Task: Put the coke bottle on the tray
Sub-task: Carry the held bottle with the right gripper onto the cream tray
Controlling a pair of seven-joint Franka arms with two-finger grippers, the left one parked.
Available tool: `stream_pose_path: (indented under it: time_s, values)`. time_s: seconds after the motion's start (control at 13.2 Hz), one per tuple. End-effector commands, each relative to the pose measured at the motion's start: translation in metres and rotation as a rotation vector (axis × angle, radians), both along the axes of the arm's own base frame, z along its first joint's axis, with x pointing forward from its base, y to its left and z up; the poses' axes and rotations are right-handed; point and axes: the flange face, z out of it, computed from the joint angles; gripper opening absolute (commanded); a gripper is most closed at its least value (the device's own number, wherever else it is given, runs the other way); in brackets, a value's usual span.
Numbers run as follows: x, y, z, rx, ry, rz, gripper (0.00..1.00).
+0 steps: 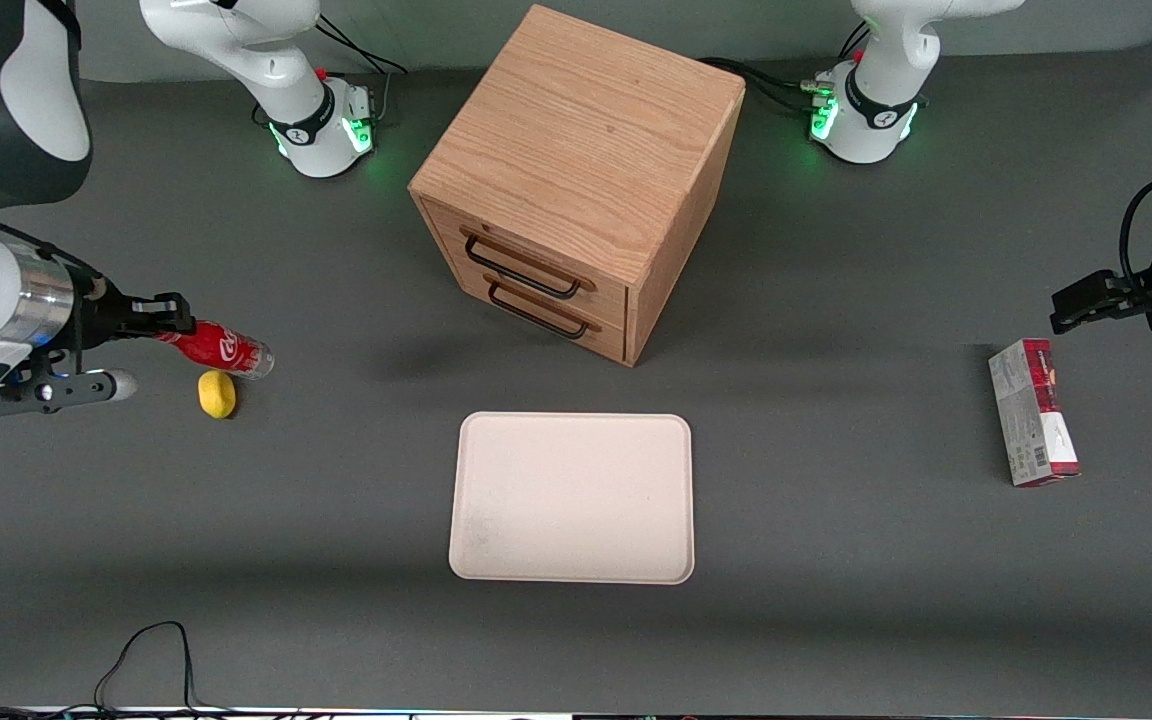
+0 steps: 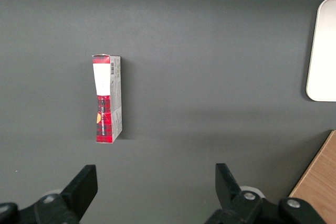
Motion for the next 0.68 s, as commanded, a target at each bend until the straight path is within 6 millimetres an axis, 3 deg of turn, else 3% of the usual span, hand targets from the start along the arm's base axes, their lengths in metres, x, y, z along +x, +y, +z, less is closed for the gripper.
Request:
stream_pose_path:
  time_s: [0.0,0.23,0.46,0.61]
  values:
    - [0.017,0.003,-0.005,0.000,0.017,-0.024,0.00]
    - [0.039,0.017,-0.025,-0.008,0.008,-0.064,0.00]
    - [0.080,0.089,-0.084,0.026,-0.048,-0.195,0.00]
    - [0.098,0.144,-0.112,0.062,-0.163,-0.264,0.00]
